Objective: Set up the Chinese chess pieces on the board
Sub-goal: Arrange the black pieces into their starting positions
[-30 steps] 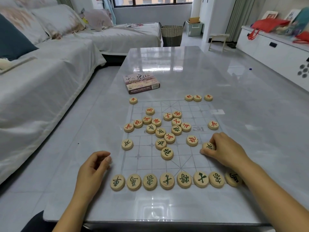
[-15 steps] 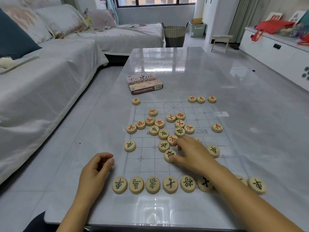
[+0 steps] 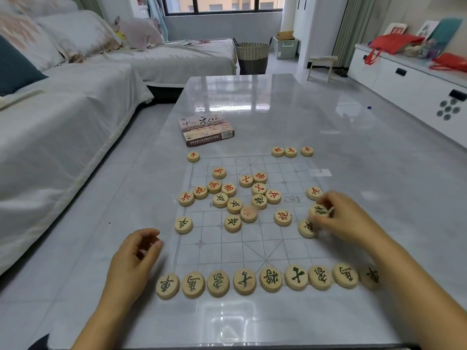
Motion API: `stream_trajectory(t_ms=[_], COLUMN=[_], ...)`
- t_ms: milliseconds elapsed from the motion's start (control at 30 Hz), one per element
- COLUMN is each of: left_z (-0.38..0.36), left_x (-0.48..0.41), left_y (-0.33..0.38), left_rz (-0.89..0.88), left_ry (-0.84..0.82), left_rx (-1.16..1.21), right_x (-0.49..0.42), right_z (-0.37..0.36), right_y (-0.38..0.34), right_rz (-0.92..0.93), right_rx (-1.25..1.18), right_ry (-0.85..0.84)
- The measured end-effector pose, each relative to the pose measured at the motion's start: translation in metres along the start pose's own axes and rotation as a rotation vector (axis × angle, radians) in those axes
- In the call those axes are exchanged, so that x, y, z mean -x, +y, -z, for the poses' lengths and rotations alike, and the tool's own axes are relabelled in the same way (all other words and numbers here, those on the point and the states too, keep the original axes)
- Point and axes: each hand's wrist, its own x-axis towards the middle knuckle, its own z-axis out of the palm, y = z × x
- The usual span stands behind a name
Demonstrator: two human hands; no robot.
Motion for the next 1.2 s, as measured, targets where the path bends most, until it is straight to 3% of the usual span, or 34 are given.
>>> stream_trajectory(t_ms=[67, 133, 267, 367, 567, 733, 900, 1000, 1200], left_z=[-0.008, -0.024, -0.074, -0.105, -0.128, -0.122, -0.11, -0.104, -0.119], left_x=[-0.006, -0.015, -0.039, -0.056, -0.07, -0.067, -0.068, -0.081, -0.105], left_y=[0.021, 0.042, 0.063, 0.066, 0.063, 0.058, 0.052, 0.048, 0.046], left_rz=[-0.194, -0.316, -0.251, -0.216, -0.185, -0.211, -0.238, -0.22, -0.147], left_ry=[-0.015, -0.146, -0.49, -0.615, -0.567, -0.518, -0.41, -0.356, -0.344], left_rx=[-0.12, -0.241, -0.63, -0.766, -0.844, -0.825, -0.709, -0.669, -0.728], right_x=[-0.001, 0.0, -0.003, -0.013, -0.036, -0.051, -0.061, -0.063, -0.075], right_z=[0.008, 0.006, -0.011, -0.022, -0.039, -0.046, -0.035, -0.023, -0.019], right_y=[0.017, 0.02, 0.007, -0.012, -0.037, -0.036, -0.02, -0.008, 0.01], right_rz=[-0.032, -0.001, 0.066, 0.1, 0.111, -0.005, -0.101, -0.148, -0.16], right_rx=[0.021, 0.066, 0.155, 0.205, 0.322, 0.399, 0.253, 0.109, 0.19], right_ry=[-0.114, -0.215, -0.197, -0.168, -0.1, 0.028, -0.005, 0.061, 0.113])
